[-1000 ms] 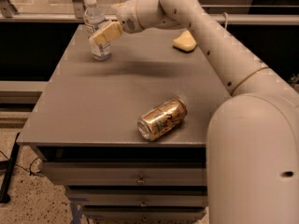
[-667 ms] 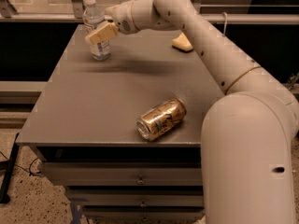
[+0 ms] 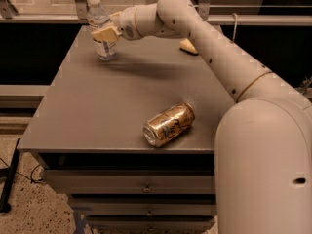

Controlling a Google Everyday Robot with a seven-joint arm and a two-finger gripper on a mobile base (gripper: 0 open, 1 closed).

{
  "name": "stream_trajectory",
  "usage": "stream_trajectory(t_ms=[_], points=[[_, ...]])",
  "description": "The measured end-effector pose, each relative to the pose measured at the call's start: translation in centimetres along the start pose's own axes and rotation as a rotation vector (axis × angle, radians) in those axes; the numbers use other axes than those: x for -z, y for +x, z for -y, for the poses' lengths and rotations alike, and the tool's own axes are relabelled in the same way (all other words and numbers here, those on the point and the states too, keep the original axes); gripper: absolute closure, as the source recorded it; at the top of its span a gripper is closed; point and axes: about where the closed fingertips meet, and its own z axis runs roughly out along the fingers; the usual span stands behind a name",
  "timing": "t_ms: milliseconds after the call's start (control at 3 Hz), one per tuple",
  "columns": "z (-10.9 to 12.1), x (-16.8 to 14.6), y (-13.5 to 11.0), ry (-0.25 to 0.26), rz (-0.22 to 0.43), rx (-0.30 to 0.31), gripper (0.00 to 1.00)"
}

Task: Move blue plastic bottle near orange can

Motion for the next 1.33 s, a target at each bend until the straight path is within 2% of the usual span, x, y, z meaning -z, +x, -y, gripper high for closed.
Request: stream_trajectory(t_ms=[333, 667, 1000, 1333], points=[[-0.4, 1.0, -0.7, 0.016, 0.020, -0.003, 0.85], [-2.1, 4.1, -2.6, 0.006, 0.066, -0.034, 1.00], [-4.0, 8.7, -3.8, 0.019, 0.101, -0.085, 1.00], [-6.5, 15.6, -1.5, 0.089, 0.084, -0.187, 1.00]])
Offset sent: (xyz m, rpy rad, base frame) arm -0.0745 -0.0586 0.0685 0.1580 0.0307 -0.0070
